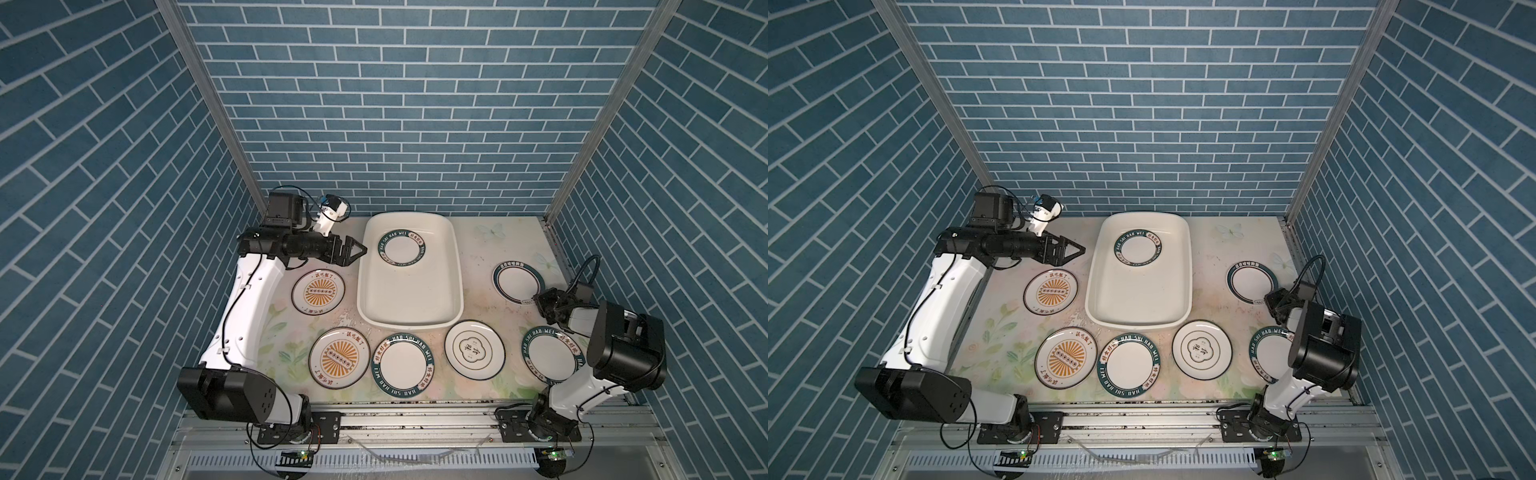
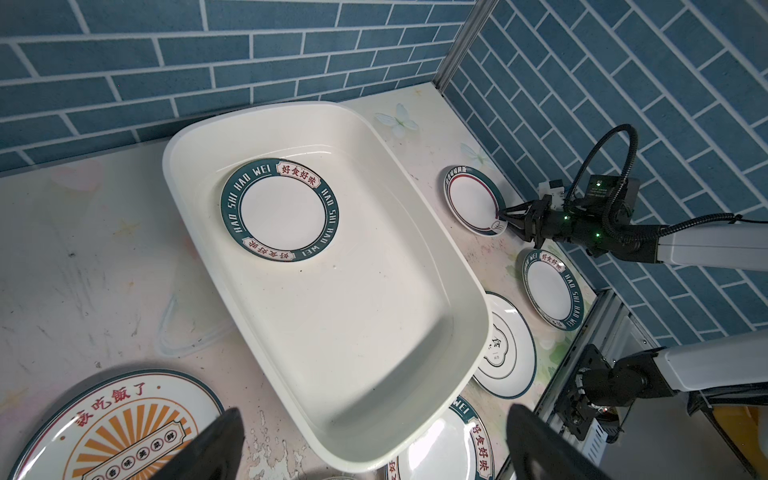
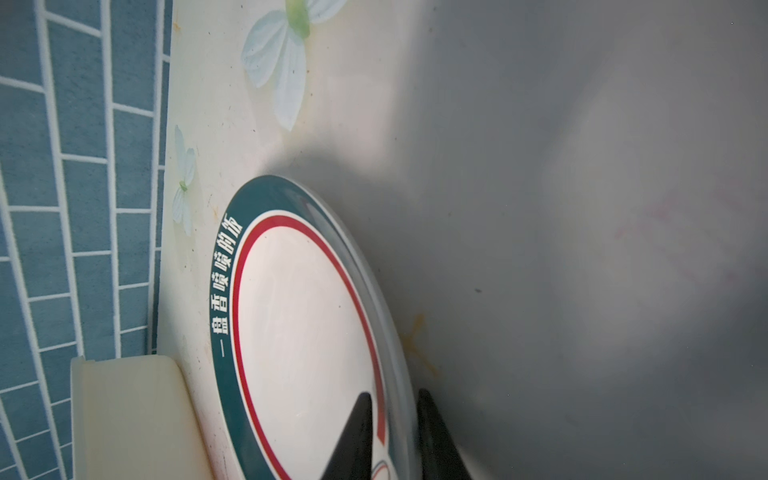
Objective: Place the plates into the plastic bin on the countertop
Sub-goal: 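Grasp the edge of the red-striped green-rimmed plate with the right gripper, then lift the red-striped plate upright and carry it over the white bin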
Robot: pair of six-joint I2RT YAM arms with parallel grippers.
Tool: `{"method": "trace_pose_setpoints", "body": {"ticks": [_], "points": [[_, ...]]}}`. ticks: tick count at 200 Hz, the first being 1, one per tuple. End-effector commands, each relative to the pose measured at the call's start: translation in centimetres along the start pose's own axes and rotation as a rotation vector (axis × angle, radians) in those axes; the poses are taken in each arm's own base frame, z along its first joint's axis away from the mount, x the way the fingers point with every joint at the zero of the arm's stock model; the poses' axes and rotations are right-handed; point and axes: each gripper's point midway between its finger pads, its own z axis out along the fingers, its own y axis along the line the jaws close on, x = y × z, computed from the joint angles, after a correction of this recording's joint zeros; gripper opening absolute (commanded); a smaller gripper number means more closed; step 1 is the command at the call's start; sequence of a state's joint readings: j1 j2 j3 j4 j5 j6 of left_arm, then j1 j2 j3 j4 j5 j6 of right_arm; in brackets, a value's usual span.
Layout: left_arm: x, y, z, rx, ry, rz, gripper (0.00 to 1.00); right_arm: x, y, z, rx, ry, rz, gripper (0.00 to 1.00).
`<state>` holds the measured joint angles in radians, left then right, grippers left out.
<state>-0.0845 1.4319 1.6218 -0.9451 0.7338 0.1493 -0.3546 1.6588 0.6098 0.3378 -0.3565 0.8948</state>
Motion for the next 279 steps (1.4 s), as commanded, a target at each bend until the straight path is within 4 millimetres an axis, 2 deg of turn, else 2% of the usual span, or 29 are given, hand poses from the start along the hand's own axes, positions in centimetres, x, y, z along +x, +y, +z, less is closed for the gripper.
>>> {"method": "trace_pose_setpoints", "body": {"ticks": [1, 56, 91, 152, 225, 279], "points": [[0.0, -0.2, -0.5, -0.006, -0.014, 0.016, 1.00, 2.7, -3.2, 0.5, 0.089, 0.079, 0.082, 0.16], [-0.1, -0.3, -0.7, -0.008, -0.019, 0.021, 1.00, 2.6, -2.6, 0.6, 0.050, 0.071, 0.099, 0.08], [-0.2, -0.4, -0.9, -0.010, -0.023, 0.024, 1.00, 2.2, -1.6, 0.4, 0.011, 0.064, 0.102, 0.01], [-0.3, -0.5, -1.2, -0.024, -0.032, 0.029, 1.00, 1.2, 0.8, -0.9, -0.048, 0.042, 0.089, 0.00], [-0.2, -0.1, -1.3, -0.044, -0.038, 0.023, 0.99, -0.8, 5.4, -4.2, -0.132, -0.012, 0.040, 0.00], [-0.2, 0.1, -1.2, -0.048, -0.039, 0.019, 1.00, -1.5, 9.1, -6.6, -0.182, -0.038, -0.013, 0.00]]}}
